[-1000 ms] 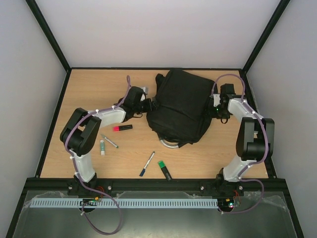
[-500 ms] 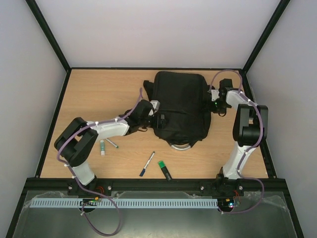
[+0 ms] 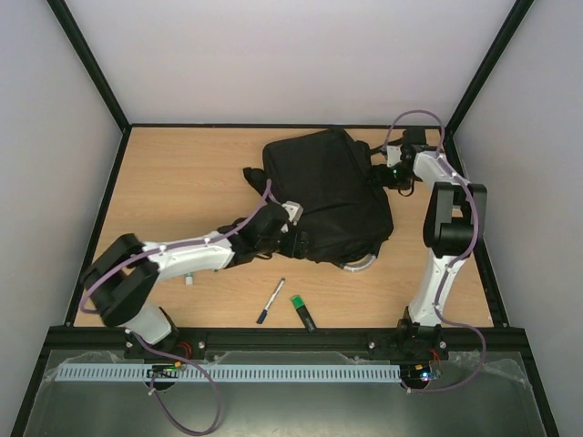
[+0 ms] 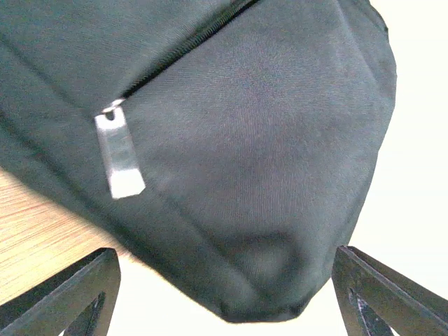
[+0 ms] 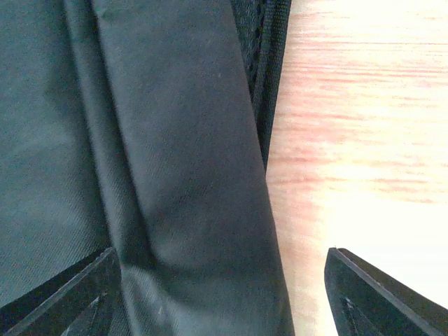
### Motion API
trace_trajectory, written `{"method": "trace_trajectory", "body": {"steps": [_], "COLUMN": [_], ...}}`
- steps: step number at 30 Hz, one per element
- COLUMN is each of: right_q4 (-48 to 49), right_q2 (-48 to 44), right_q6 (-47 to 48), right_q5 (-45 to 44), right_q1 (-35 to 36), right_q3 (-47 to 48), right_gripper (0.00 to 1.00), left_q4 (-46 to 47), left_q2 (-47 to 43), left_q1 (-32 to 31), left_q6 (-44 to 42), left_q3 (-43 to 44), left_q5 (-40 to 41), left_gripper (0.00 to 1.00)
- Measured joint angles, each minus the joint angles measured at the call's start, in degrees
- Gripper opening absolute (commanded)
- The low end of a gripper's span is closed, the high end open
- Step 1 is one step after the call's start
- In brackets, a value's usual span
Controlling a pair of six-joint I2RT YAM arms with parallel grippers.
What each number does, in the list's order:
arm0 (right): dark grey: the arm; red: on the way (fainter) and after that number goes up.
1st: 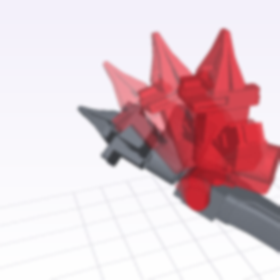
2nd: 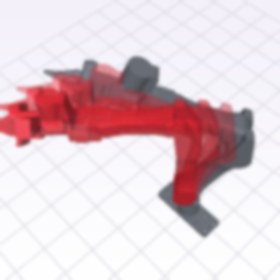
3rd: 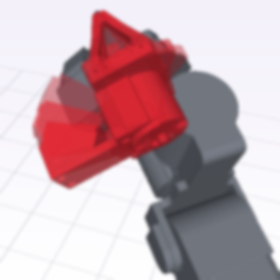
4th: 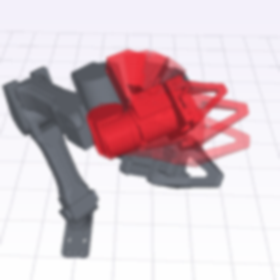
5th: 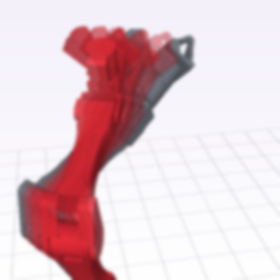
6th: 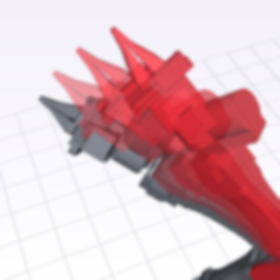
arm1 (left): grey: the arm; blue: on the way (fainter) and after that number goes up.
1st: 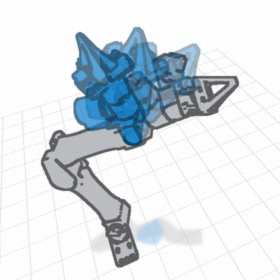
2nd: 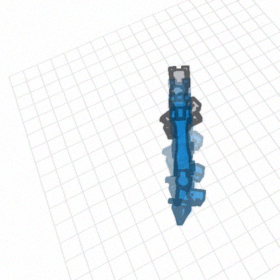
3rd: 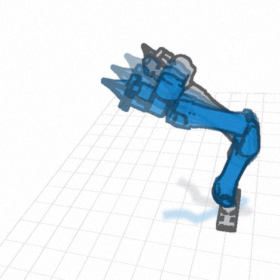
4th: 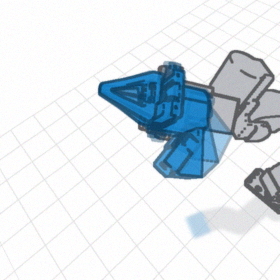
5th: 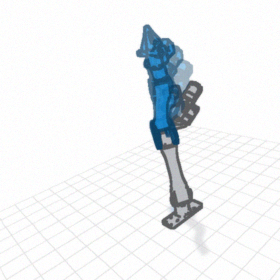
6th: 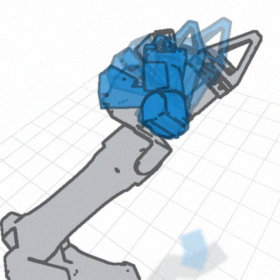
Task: Pack the student bag
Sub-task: Adjust the student bag at the center of the board, then zip the student bag at the center of the board.
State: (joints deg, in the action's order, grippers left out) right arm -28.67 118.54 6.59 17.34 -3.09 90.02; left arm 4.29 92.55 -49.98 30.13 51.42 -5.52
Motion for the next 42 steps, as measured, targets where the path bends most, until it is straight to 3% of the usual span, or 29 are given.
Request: {"method": "trace_trajectory", "body": {"steps": [6,9,13,18,22,29,34,42], "right_q4": [0.0,0.3,1.2,4.9,7.1,9.5,10.1,10.6], "right_q2": [-11.0,-17.7,-26.0,-31.2,-30.3,-23.3,-22.6,-22.5], "right_q6": [-0.2,-0.2,1.7,6.0,7.4,7.6,7.6,7.6], "right_q5": [-1.9,-3.5,-3.4,6.4,8.2,7.1,7.0,6.6], "right_q1": [0.0,0.7,5.6,10.1,9.8,9.7,9.7,9.7], "right_q3": [-5.7,-8.3,-13.6,-23.1,-28.9,-29.0,-29.2,-29.2], "right_gripper": [0.80,0.73,0.61,0.55,0.48,0.47,0.47,0.46], "left_q4": [-2.4,-2.3,-2.3,0.8,3.6,6.8,9.0,11.1], "left_q2": [-13.5,-17.3,-16.3,-12.1,-7.6,-0.1,1.2,2.6], "left_q1": [-0.1,-0.1,0.0,1.2,2.4,2.8,2.8,2.8], "left_q6": [-2.7,-3.3,-4.8,-6.8,-8.4,-11.1,-12.0,-12.7], "left_q3": [-7.4,-11.4,-14.2,-14.3,-14.1,-11.2,-10.5,-10.1], "left_q5": [4.8,6.9,8.5,8.3,6.9,3.8,2.7,1.5], "left_gripper": [0.86,0.81,0.72,0.68,0.66,0.58,0.45,0.16]}}
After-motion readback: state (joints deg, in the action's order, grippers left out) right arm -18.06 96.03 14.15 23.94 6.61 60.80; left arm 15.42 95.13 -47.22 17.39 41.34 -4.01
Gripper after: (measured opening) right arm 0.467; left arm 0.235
